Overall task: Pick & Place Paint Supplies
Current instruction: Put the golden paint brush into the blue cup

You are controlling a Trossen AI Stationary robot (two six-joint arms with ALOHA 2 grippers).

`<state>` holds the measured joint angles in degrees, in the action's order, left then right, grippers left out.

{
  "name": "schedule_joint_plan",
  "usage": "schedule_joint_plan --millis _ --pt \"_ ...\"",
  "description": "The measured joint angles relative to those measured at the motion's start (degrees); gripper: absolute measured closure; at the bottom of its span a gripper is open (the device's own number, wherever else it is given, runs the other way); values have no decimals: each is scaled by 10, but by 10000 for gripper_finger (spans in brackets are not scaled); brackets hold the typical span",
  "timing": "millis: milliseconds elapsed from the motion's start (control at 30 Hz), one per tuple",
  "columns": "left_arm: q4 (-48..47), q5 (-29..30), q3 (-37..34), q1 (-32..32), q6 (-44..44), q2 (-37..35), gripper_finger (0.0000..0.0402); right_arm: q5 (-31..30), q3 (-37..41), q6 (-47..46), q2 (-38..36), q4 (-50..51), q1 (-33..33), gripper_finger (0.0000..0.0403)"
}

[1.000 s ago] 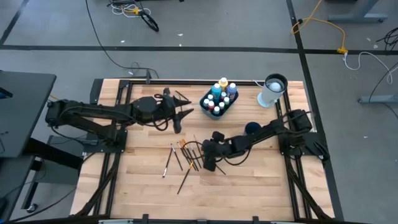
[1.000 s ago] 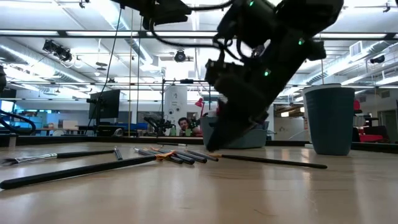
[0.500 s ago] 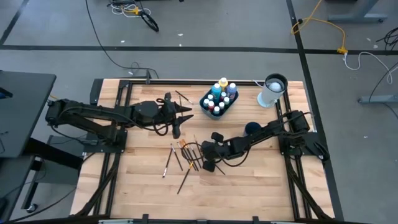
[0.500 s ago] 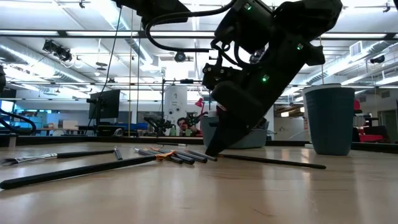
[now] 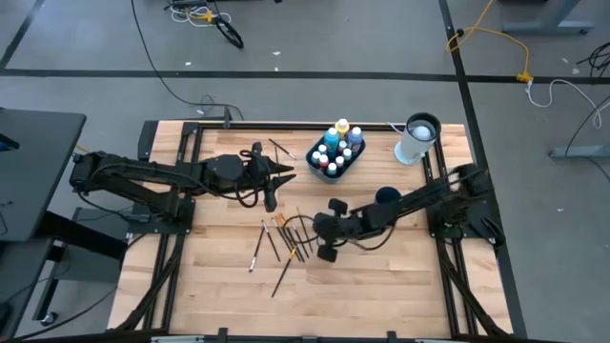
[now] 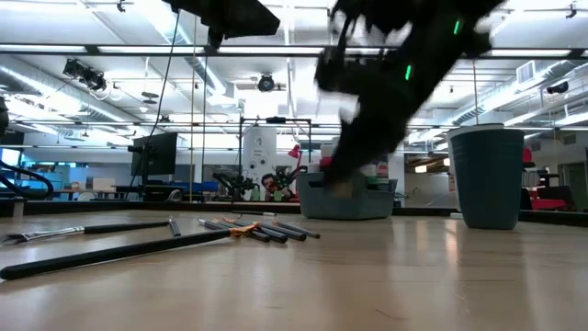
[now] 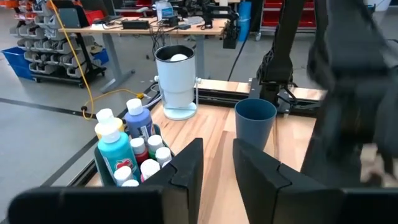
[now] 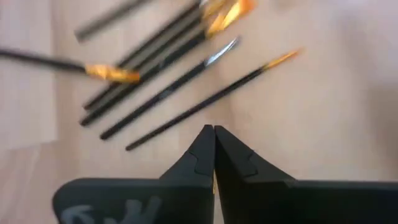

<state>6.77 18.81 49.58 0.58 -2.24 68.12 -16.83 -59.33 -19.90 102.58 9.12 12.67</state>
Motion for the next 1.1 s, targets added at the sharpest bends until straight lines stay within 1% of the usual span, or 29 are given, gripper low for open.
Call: schedule_joint_plan --millis 133,300,433,500,567,633,767,833,967,1100 --pt "1 0 -6 0 -4 0 317 -73 0 12 -84 59 10 402" --pt "3 0 -23 1 -9 0 327 -205 5 56 -199 101 45 402" --pt "5 -2 -28 2 -31 0 334 -293 51 86 -296 97 62 402" --pt "8 -2 -28 5 -31 0 337 -324 89 86 -346 88 62 402" --pt "17 -2 -28 8 -22 0 340 -345 137 95 -397 52 58 402" --pt "23 -2 -28 11 -17 0 340 -367 189 124 -442 -5 54 403" --pt "32 -4 -28 14 -16 0 339 -393 295 180 -511 -159 36 403" --pt "37 -4 -28 14 -16 0 339 -399 354 196 -524 -237 25 403" --pt "39 -4 -29 14 -18 0 338 -398 460 222 -520 -412 10 403" --pt "39 -5 -29 14 -19 0 338 -385 530 240 -518 -516 9 401"
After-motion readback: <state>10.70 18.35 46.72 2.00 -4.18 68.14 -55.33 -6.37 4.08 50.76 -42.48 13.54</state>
